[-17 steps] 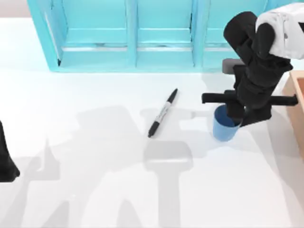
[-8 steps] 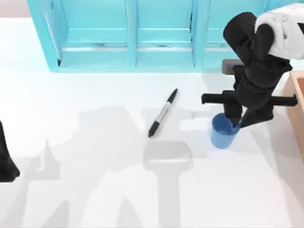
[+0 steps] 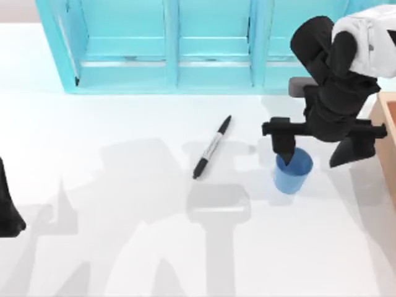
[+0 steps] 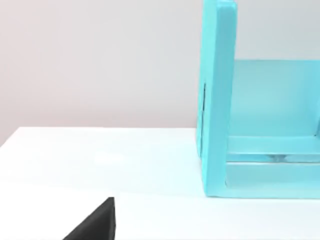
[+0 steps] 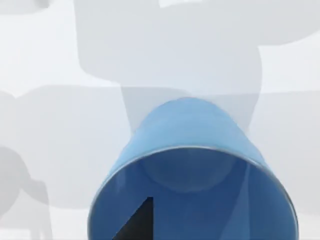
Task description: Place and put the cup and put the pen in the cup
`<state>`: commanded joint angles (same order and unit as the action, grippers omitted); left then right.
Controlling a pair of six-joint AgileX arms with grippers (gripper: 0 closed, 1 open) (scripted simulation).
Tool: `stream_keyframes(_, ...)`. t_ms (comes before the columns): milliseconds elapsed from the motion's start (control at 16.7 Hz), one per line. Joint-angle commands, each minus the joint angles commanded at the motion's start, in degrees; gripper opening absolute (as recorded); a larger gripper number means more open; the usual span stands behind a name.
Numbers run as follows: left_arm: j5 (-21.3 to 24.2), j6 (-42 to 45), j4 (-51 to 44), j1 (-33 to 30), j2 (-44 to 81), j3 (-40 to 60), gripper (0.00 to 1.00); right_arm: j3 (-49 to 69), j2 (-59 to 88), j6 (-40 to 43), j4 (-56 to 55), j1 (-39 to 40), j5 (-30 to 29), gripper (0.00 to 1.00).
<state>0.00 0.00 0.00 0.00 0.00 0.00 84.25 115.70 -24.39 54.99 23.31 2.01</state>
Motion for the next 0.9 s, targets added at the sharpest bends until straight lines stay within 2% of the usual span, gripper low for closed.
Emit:
stream_keyframes(600, 0.00, 0.00, 0.00, 0.00, 0.00, 0.00, 1.00, 0.89, 0.13, -0.07, 0.89, -0.17, -0.01, 1.00)
stream_keyframes(900, 0.00, 0.00, 0.00, 0.00, 0.00, 0.00, 1.00, 13.58, 0.75, -0.22, 13.55, -0.24, -0.02, 1.00)
